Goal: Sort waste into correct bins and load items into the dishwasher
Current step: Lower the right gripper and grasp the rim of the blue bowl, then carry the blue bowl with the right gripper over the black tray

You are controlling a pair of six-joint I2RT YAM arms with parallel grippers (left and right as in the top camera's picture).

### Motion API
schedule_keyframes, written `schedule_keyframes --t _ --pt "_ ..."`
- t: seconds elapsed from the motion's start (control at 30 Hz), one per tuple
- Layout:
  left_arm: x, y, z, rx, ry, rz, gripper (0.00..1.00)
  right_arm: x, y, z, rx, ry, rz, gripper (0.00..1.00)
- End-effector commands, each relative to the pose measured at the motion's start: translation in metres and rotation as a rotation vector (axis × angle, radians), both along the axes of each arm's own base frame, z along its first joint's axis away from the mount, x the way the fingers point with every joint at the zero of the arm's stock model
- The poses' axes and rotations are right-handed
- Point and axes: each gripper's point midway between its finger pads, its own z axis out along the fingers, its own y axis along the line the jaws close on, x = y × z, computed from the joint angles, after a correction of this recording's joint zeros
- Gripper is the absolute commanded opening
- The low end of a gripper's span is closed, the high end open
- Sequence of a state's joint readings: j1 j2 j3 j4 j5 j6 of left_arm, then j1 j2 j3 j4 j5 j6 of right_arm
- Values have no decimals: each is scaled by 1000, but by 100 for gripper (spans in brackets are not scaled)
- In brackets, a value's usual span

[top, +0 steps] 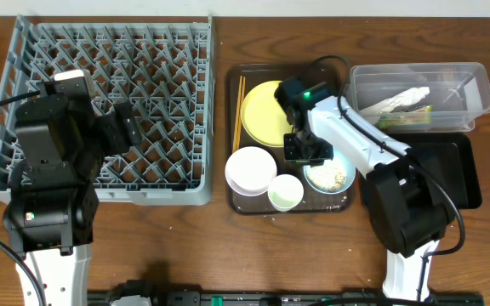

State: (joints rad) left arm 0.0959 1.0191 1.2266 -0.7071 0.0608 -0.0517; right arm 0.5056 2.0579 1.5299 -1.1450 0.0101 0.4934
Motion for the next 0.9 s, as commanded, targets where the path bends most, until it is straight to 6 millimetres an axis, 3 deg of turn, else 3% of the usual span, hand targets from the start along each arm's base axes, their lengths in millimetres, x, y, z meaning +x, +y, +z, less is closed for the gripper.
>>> schedule_keyframes --t 0.0,0.3,0.4,0.6,0.73,0.87 --pt "1 -1 10 11 -22 -7 89 -6 4 -6 -28 0 24 22" --pt "1 -1 10 11 -22 -7 90 -13 2 -13 -52 5 40 11" --pt "1 -1 10 11 -22 -7 89 -13 2 -14 -51 3 40 1" --pt "1 -1 10 11 -22 -7 89 -12 2 -11 -48 -2 41 1" --pt "1 -1 10 11 -22 -7 90 -10 6 8 -14 -6 69 1" --pt "1 -1 10 11 -22 -7 89 -8 10 41 43 -30 103 1"
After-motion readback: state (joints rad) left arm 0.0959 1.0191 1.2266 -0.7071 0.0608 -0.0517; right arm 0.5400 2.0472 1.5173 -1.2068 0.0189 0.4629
